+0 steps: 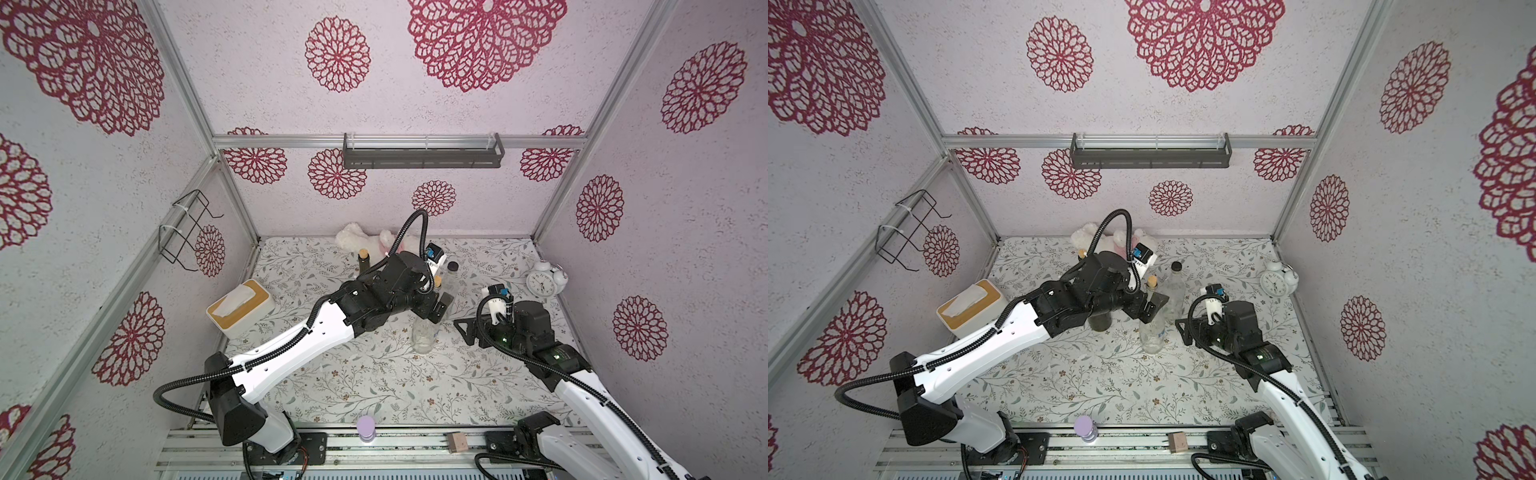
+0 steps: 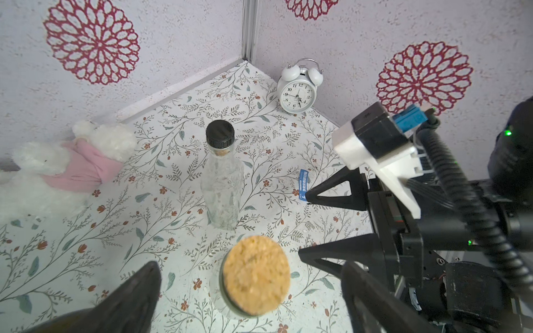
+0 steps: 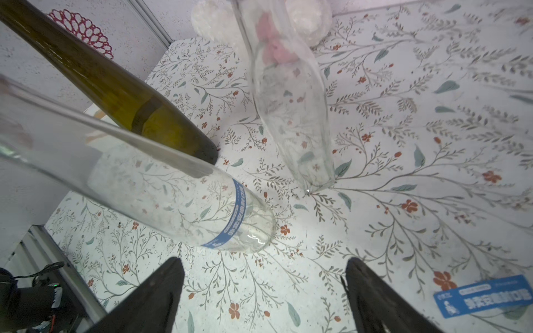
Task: Remove the label from the bottle
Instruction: Adjust the bottle at the center of the board.
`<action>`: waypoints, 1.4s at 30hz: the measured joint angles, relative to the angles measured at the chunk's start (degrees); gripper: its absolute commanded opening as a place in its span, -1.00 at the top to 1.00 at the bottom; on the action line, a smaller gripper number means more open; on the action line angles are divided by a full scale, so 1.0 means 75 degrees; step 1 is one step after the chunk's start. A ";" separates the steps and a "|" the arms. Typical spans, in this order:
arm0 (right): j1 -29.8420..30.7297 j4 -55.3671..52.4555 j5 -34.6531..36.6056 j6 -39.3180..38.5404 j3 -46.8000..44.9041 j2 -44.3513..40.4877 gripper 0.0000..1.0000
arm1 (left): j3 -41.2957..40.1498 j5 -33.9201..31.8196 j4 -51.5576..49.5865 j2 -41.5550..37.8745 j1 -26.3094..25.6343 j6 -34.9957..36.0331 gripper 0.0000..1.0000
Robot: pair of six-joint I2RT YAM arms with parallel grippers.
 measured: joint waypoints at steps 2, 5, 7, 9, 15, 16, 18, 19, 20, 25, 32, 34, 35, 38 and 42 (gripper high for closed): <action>0.0000 0.0085 -0.0090 0.0064 -0.0192 0.0052 -0.43 | -0.0029 0.0023 0.0017 0.0047 0.0032 0.0015 -0.80; 0.0000 0.0297 -0.0280 0.0119 -0.0358 0.0254 -0.35 | -0.0035 0.0093 0.0082 0.0169 0.0055 0.0023 -0.65; 0.0000 0.0487 -0.0379 0.0146 -0.0417 0.0440 -0.34 | -0.0047 0.0154 0.0119 0.0256 0.0093 0.0067 -0.56; 0.0000 0.0650 -0.0495 0.0201 -0.0455 0.0571 -0.34 | -0.0058 0.0201 0.0169 0.0347 0.0149 0.0117 -0.48; 0.0006 0.1212 -0.0866 0.0344 -0.0571 0.0705 -0.41 | -0.0085 0.0309 0.0297 0.0705 0.0396 0.0163 -0.23; 0.0012 0.1288 -0.0903 0.0379 -0.0606 0.0705 -0.44 | -0.0085 0.0353 0.0332 0.0769 0.0420 0.0163 -0.14; 0.0050 0.1378 -0.0956 0.0437 -0.0685 0.0705 -0.45 | -0.0085 0.0382 0.0396 0.0892 0.0446 0.0192 0.01; 0.0073 0.1422 -0.0965 0.0449 -0.0734 0.0708 -0.46 | -0.0082 0.0382 0.0405 0.0947 0.0452 0.0181 0.12; 0.0108 0.1486 -0.0968 0.0455 -0.0790 0.0714 -0.47 | -0.0076 0.0399 0.0411 0.1005 0.0452 0.0187 0.23; 0.0425 0.1661 -0.0854 0.0443 -0.0944 0.0813 -0.49 | -0.0032 0.0399 0.0519 0.1128 0.0460 0.0289 0.60; 0.0979 0.1836 -0.0224 0.0154 -0.0941 0.0892 -0.42 | -0.0032 0.0382 0.0510 0.1128 0.0463 0.0303 0.87; 0.1046 0.1900 -0.0050 0.0012 -0.0941 0.0909 -0.41 | -0.0032 0.0356 0.0507 0.1128 0.0463 0.0303 0.95; 0.1058 0.1923 -0.0003 -0.0052 -0.0941 0.0909 -0.40 | -0.0032 0.0347 0.0507 0.1128 0.0463 0.0303 0.98; 0.1078 0.2017 0.0172 -0.0245 -0.0941 0.0909 -0.38 | -0.0026 0.0323 0.0484 0.1128 0.0463 0.0297 1.00; 0.1105 0.2142 0.0405 -0.0539 -0.0941 0.0944 -0.26 | 0.0035 0.0309 0.0376 0.1134 0.0463 0.0271 1.00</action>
